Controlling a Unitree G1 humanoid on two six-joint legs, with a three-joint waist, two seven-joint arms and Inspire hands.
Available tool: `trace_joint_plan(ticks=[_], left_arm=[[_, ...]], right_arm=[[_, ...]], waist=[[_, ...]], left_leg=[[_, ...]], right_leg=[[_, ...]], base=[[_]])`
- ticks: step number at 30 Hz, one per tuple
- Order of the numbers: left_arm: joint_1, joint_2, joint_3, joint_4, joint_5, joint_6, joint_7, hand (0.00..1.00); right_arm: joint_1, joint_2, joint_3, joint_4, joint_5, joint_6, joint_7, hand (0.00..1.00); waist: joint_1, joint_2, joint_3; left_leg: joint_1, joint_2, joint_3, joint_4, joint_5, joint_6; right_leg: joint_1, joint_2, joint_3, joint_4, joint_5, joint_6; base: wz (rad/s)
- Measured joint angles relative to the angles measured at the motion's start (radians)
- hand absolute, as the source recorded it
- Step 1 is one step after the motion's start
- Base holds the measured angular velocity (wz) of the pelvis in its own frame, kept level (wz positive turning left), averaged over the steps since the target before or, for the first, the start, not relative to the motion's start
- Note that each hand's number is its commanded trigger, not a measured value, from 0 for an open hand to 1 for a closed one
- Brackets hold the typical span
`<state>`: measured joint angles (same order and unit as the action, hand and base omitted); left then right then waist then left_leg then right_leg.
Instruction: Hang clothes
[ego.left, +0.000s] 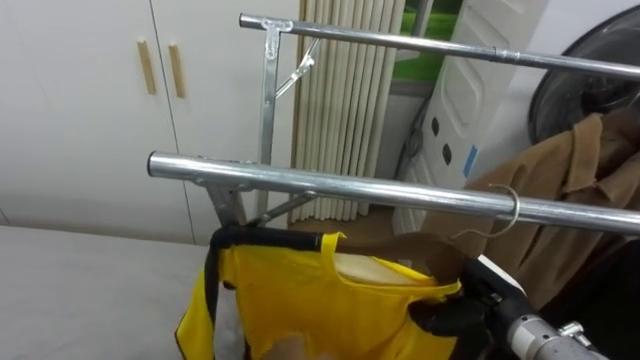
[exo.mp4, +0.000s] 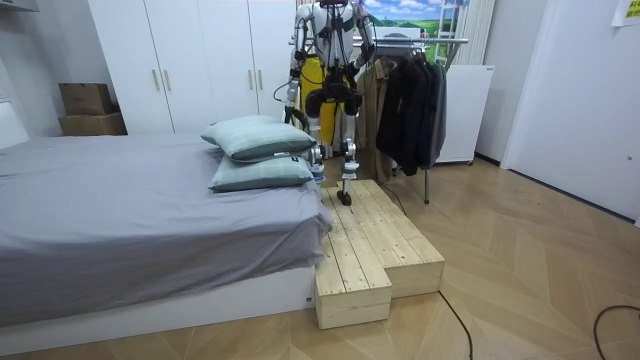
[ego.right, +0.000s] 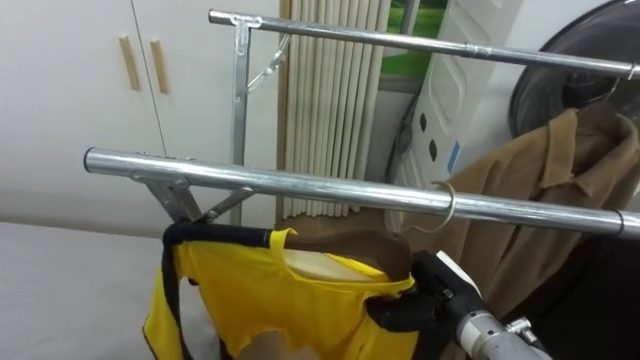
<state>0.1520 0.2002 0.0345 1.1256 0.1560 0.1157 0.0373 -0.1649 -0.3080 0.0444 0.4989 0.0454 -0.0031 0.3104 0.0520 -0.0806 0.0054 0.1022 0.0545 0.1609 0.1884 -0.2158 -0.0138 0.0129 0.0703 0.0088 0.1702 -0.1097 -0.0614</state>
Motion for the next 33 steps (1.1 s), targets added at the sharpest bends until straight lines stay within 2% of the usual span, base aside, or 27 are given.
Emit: trace_joint_plan(ticks=[2,11,19,21,22,23,24,28,33], left_arm=[[0.000,0.000,0.001,-0.002,0.005,0.000,0.001,0.00],[-0.001,-0.003,0.001,-0.003,0.008,0.000,0.000,0.00],[0.000,-0.003,0.002,-0.002,0.013,0.000,-0.006,0.00],[0.000,-0.003,0.002,-0.003,0.012,0.000,-0.006,0.00],[0.000,-0.003,0.002,-0.005,0.012,0.000,-0.006,0.00],[0.001,-0.004,0.002,-0.007,0.012,0.000,-0.006,0.00],[0.001,-0.004,0.002,-0.008,0.012,0.000,-0.006,0.00],[0.001,-0.004,0.004,-0.016,0.010,0.000,-0.005,0.00],[-0.005,-0.008,0.004,-0.030,-0.008,-0.010,0.005,0.00]], right_arm=[[-0.007,0.000,0.000,0.036,0.000,-0.022,0.000,1.00],[-0.022,0.002,-0.003,0.090,-0.004,-0.053,0.000,1.00],[-0.022,0.021,-0.028,0.094,-0.036,-0.054,-0.001,1.00],[-0.022,0.021,-0.028,0.094,-0.038,-0.054,-0.002,0.87],[-0.022,0.021,-0.028,0.093,-0.039,-0.054,-0.002,0.54],[-0.022,0.021,-0.028,0.093,-0.042,-0.053,-0.002,0.12],[-0.022,0.021,-0.028,0.093,-0.043,-0.053,-0.002,0.00],[-0.022,0.022,-0.032,0.109,-0.042,-0.047,-0.014,0.00],[-0.022,0.022,-0.065,0.110,-0.031,-0.018,-0.032,0.00]], waist=[[0.005,0.002,-0.0006],[0.007,0.008,-0.0056],[0.008,0.011,-0.0067],[0.008,0.012,-0.0071],[0.008,0.012,-0.0074],[0.008,0.013,-0.0080],[0.008,0.013,-0.0083],[0.008,0.015,-0.0088],[0.005,0.015,-0.0083]], left_leg=[[0.007,0.000,-0.007,0.000,-0.001,-0.001],[0.008,0.001,-0.011,0.003,0.000,-0.001],[0.015,0.001,-0.008,0.002,-0.001,-0.001],[0.016,0.001,-0.008,0.002,-0.001,-0.001],[0.016,0.001,-0.008,0.003,0.000,-0.001],[0.017,0.001,-0.008,0.003,0.000,-0.001],[0.017,0.001,-0.008,0.003,0.000,-0.001],[0.019,0.002,-0.009,0.002,0.000,-0.001],[0.012,0.002,-0.007,-0.004,0.000,-0.001]], right_leg=[[0.009,0.000,-0.011,-0.001,0.000,0.000],[0.012,0.000,-0.016,0.000,0.000,0.000],[0.022,-0.001,-0.018,0.000,0.000,0.000],[0.022,0.000,-0.018,0.000,0.000,0.000],[0.023,0.000,-0.018,0.000,0.000,0.000],[0.024,0.000,-0.019,0.000,0.000,0.000],[0.024,0.000,-0.019,0.000,0.000,0.000],[0.025,0.000,-0.019,0.000,0.000,0.000],[0.021,0.000,-0.018,0.001,-0.001,0.001]], base=[[0.09],[0.00],[0.00],[0.00],[0.00],[0.00],[0.00],[0.00],[0.00]])
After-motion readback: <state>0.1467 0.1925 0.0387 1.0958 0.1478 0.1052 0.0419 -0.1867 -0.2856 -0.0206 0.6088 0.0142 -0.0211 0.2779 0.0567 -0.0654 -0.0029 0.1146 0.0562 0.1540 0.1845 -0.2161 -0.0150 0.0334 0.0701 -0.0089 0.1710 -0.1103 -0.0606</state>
